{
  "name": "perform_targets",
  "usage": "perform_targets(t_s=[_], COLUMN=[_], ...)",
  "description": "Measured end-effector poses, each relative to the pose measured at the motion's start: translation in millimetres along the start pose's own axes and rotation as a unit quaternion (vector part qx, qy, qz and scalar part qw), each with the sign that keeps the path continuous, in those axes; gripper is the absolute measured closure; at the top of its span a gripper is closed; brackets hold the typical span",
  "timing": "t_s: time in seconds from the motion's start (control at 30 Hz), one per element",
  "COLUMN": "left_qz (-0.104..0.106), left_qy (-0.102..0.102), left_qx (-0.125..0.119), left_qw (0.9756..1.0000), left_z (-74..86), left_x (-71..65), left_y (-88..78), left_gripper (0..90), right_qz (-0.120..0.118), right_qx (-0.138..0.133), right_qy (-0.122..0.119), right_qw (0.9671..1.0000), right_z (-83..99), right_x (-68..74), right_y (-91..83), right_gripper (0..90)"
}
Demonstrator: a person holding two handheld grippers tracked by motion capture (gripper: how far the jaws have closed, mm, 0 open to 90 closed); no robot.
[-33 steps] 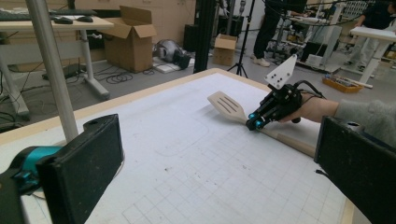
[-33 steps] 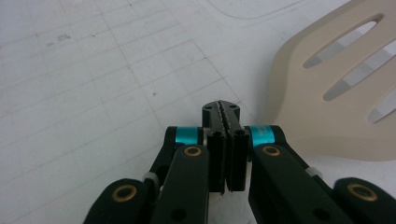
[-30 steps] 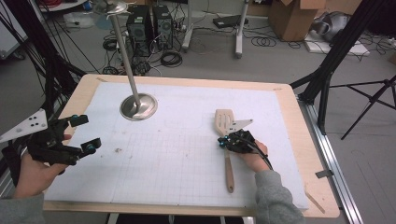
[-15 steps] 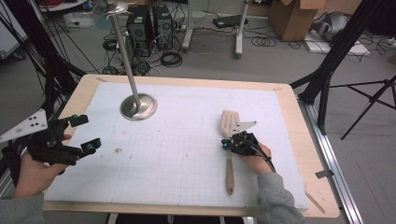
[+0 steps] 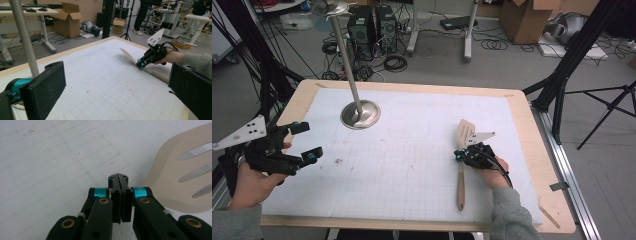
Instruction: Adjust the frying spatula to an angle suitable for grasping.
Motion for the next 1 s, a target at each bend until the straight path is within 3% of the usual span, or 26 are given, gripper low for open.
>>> perform_targets(t_s=[0.47,1.0], left_qz=[0.006,0.015], left_qy=[-0.001,-0.001], left_qx=[-0.001,-0.001], left_qw=[1.0,0.9999], left_z=[-1.3,-2.1], left_x=[0.5,2.4], left_y=[5.1,15.1], left_gripper=[1.8,1.8], right_qz=[0.015,0.02], right_qx=[0.001,-0.018], right_qy=[0.015,0.047], right_qw=[0.9998,0.9985], right_z=[11.8,25.6], right_x=[-6.3,-13.5], right_y=[-14.4,-30.4], right_gripper=[89.9,89.9])
Point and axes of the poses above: each handheld gripper's, and its own axes: y roughly forward along the jaws, z roughly out of its underside, x roughly to its left, the point moved 2 cm from there along y, roughly forward along the jaws, and after that the axes turned 5 degrees about -x, right-handed, at the moved point
